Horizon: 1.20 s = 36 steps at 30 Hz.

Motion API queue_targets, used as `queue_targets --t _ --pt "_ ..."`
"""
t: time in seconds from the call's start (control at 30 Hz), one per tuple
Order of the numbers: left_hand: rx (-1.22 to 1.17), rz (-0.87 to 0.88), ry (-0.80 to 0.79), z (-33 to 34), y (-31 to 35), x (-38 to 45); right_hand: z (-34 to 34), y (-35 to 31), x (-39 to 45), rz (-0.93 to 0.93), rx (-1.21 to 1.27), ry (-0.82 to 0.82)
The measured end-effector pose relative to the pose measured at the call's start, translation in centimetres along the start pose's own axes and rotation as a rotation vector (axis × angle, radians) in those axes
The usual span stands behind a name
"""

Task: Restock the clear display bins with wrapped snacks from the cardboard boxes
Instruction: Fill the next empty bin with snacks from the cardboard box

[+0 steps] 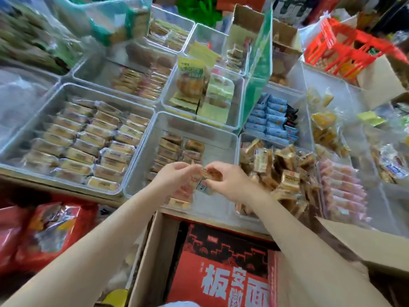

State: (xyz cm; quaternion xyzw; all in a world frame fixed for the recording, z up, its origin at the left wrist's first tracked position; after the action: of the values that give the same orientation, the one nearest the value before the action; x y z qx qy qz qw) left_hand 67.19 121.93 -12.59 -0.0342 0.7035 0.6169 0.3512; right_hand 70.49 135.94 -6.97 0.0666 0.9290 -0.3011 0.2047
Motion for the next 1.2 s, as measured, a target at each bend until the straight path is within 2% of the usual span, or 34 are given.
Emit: queue_targets --t 0.07,0.17,0.23,0.33,0.43,0.53,0.7,0.87,0.97,1.2 --pt "0.081 0.033 0.104 -1.9 -0.2 2.7 -0.3 1.0 3.4 0.052 -0.026 0.077" --pt "0.55 0.203 0.219 -3.9 0.4 7.5 -2.1 4.1 7.7 0.198 -0.14 0.267" --pt "0.818 0.325 0.196 -3.3 0.7 10.5 -2.9 5.8 9.7 0.264 -0.164 0.362" --pt "1.116 0.467 0.082 -0.3 0.9 14.1 -2.9 7.6 11.6 0.306 -0.167 0.42" --pt "1.301 0.511 -0.009 2.2 0.6 16.9 -2.8 8.3 12.3 0.282 -0.175 0.442" --pt "1.451 0.516 0.005 3.1 0.0 18.5 -2.7 8.8 12.6 0.247 -0.165 0.454" --pt "1.564 0.508 0.035 3.0 -0.6 18.9 -2.6 7.9 13.0 0.154 -0.226 0.504" --pt "1.463 0.515 0.006 2.4 -1.6 18.8 -1.5 6.4 14.2 0.133 -0.491 0.534" --pt "1.449 0.523 -0.007 2.3 -2.0 18.5 -0.3 6.4 15.6 0.123 -0.512 0.482" --pt "1.409 0.587 0.052 1.7 -2.3 18.0 2.0 6.1 18.1 0.081 -0.456 0.507"
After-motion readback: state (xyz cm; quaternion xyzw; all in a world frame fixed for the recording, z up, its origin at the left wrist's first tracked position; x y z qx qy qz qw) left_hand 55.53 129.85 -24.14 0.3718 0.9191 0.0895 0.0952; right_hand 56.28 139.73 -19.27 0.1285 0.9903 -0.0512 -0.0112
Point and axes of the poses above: each hand's wrist, its own x-axis towards the middle knuckle, its own z-axis out of the palm, y = z × x, the point moved 9 cm from there along x, towards the middle knuckle, and after that the axes turned 3 degrees about z, right-handed, at the moved point
